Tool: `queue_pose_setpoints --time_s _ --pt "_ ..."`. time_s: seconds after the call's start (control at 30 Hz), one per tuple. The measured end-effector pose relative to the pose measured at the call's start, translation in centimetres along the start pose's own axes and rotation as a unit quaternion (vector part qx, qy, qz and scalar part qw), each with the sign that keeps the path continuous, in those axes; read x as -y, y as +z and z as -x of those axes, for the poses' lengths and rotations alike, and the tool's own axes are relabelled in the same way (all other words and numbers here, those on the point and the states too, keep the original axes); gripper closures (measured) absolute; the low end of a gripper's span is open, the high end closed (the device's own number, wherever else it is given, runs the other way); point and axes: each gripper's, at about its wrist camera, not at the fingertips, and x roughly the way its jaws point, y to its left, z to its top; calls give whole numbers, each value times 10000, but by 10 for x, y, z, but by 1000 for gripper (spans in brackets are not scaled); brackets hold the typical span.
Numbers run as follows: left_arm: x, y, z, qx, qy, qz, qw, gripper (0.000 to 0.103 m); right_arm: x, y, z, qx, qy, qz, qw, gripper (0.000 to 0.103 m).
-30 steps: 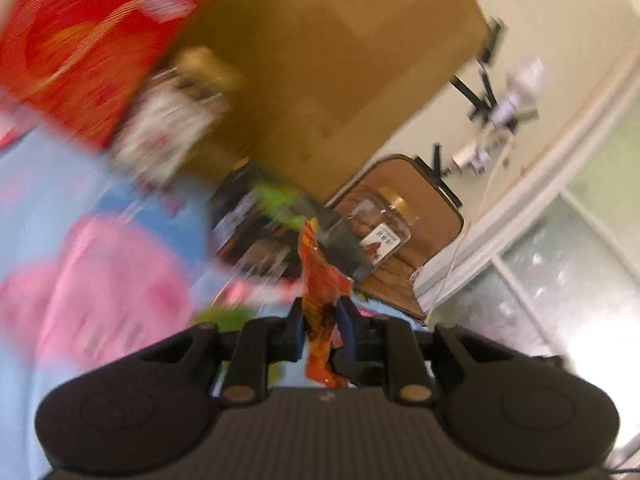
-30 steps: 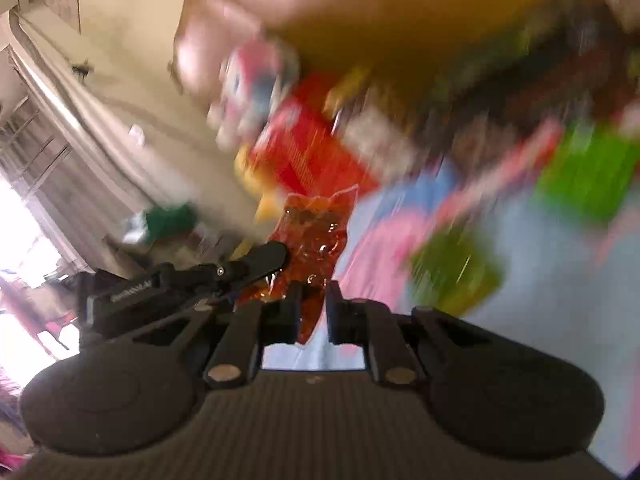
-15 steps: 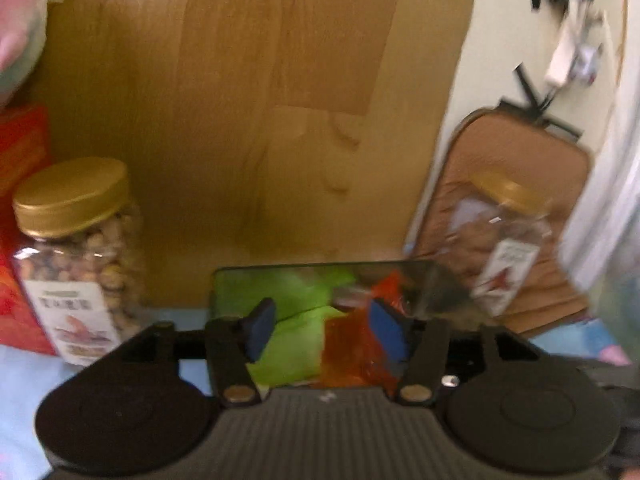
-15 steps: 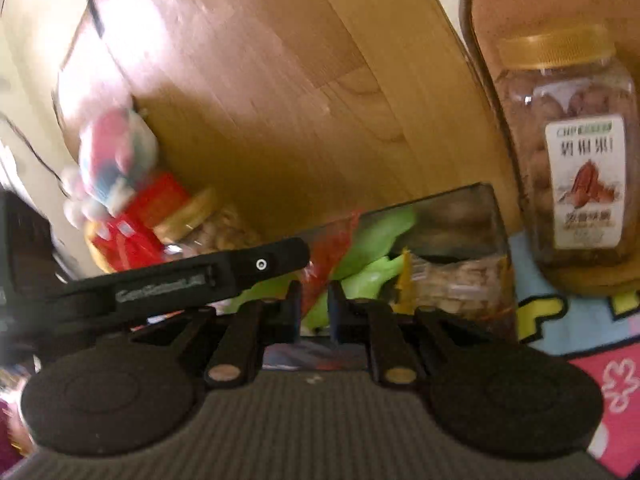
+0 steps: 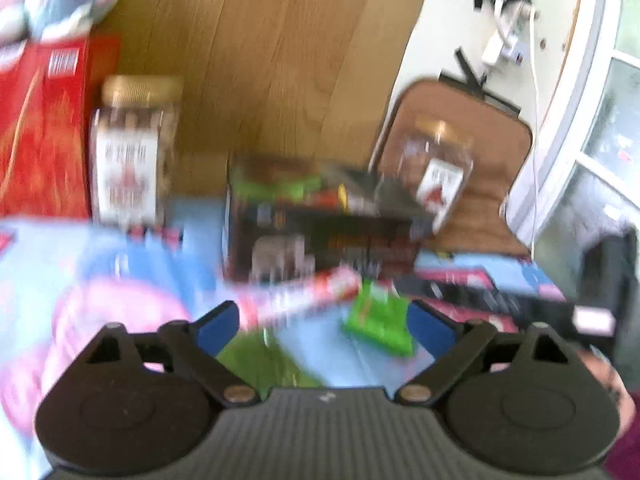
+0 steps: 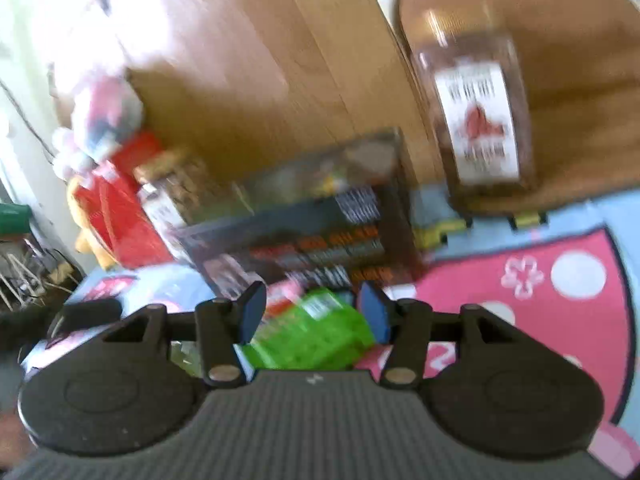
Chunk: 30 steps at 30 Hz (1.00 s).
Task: Organize snacks
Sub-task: 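Move the left tool to the green pack and grasp it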
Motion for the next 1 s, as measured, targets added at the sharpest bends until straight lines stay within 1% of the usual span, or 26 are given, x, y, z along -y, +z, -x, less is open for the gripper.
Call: queue_pose_setpoints --time_s 0.07,0.13,0.17,0.2,0.23,0.27,0.3,0.4,0.43,0.47,0.5,0.57,0.63,0.67,0.7,0.77,0.87,0.93,0.97,1.0 --pt "-6 -10 -2 -154 -42 229 9996 14 5 -1 -13 -150 -191 16 9997 48" --pt "-15 -14 -5 -306 -201 491 9981 19 5 -5 -22 -387 -83 41 9992 49" --pt "-19 -15 -10 -402 -262 583 9971 22 3 -7 -20 -339 -93 164 9992 51" --pt "-23 -20 -10 -487 -306 664 9961 24 -1 -9 -18 -385 -38 273 9989 56" --pt "-27 -24 -9 -461 -345 704 9959 24 -3 -11 -15 -466 79 294 9985 59" --pt "-27 -25 -8 -458 -355 715 9958 24 -5 -16 -9 -511 179 305 9981 65" --pt "-27 -25 -8 -479 -370 764 9952 24 -9 -21 -6 -566 272 330 9975 68" --pt "-32 -30 -7 -614 -539 1018 9914 24 -24 -39 8 -660 516 288 9961 68" --pt "-32 -32 -6 -598 -488 1029 9917 24 -29 -46 13 -693 603 263 9954 67" --pt "-33 -34 -3 -584 -455 1013 9921 26 -35 -51 18 -694 631 303 9951 66" --pt "-35 -35 -1 -586 -491 1042 9916 29 -39 -55 23 -718 707 358 9943 66" --pt "-42 -38 3 -653 -676 1240 9878 29 -39 -61 29 -860 1008 242 9909 66" --pt "-49 -39 7 -686 -740 1352 9857 29 -40 -61 35 -836 1136 124 9899 65" --pt "-50 -38 8 -683 -720 1354 9858 29 -41 -62 38 -747 1068 225 9912 59" --pt "-52 -37 8 -683 -700 1339 9862 29 -44 -62 40 -692 942 405 9923 44" --pt "-52 -33 4 -719 -655 1319 9865 29 -54 -63 39 -674 696 879 9914 28" --pt "-49 -31 -1 -764 -716 1235 9868 29 -66 -66 34 -780 581 1535 9834 27" --pt "-45 -31 -4 -783 -721 1156 9876 29 -71 -67 27 -824 451 1820 9788 27" --pt "-42 -31 -5 -781 -723 1121 9880 31 -73 -67 24 -827 405 1896 9775 26" --pt "-40 -32 -6 -792 -744 1090 9881 39 -72 -68 23 -827 396 1934 9768 27"
